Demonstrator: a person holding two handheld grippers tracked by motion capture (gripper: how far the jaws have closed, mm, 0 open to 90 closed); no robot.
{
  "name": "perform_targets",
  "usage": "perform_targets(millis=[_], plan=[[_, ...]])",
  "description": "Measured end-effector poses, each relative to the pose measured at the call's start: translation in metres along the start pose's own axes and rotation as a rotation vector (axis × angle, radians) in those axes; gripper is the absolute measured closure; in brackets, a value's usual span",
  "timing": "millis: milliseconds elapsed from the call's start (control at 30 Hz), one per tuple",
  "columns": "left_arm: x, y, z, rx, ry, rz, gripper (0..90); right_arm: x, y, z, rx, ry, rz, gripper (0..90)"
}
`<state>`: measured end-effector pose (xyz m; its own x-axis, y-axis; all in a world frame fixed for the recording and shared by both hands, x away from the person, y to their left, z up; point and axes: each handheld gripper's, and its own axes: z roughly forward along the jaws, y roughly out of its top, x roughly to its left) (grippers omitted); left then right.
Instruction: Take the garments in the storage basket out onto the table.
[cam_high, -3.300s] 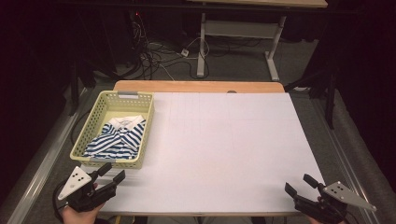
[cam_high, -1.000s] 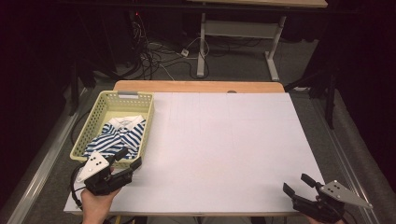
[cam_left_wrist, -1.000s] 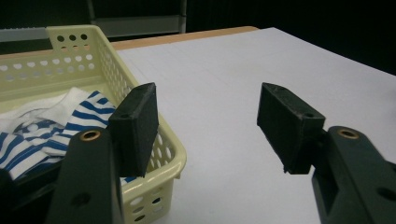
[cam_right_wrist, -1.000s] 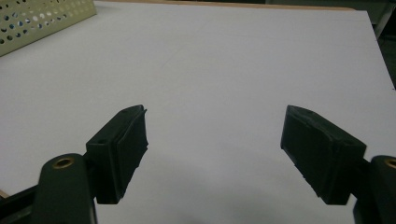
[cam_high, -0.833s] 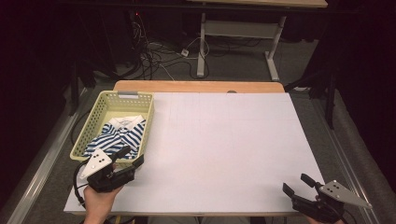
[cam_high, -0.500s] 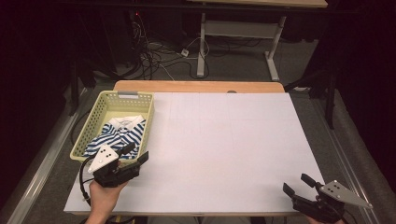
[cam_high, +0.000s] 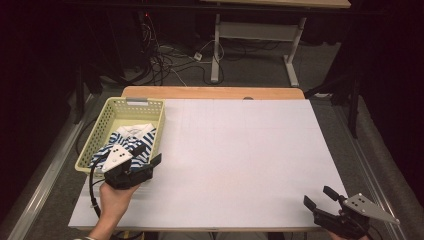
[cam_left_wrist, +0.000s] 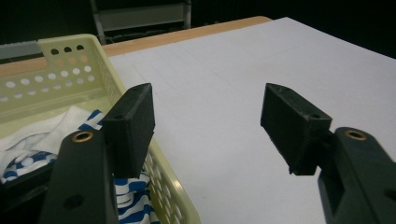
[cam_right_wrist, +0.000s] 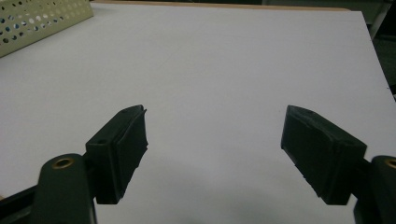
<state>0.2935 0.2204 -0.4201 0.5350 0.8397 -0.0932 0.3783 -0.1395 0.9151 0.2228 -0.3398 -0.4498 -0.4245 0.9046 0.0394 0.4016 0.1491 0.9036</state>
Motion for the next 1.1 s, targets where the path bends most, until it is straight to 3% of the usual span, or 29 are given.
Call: perform_targets(millis=[367,600,1100], plan=[[0.019,0.020,0.005,0.058,0.044,-0.015,30.1,-0.001,0.000,0.000,0.001,0.002,0.003,22.9],[0.040,0.032,0.007,0.139,0.110,-0.025,27.0,0.000,0.000,0.000,-0.001,0.007,-0.002,23.0],[0.076,0.043,0.025,0.317,0.178,-0.045,20.7,0.000,0.001,0.002,0.001,0.011,-0.003,22.7]])
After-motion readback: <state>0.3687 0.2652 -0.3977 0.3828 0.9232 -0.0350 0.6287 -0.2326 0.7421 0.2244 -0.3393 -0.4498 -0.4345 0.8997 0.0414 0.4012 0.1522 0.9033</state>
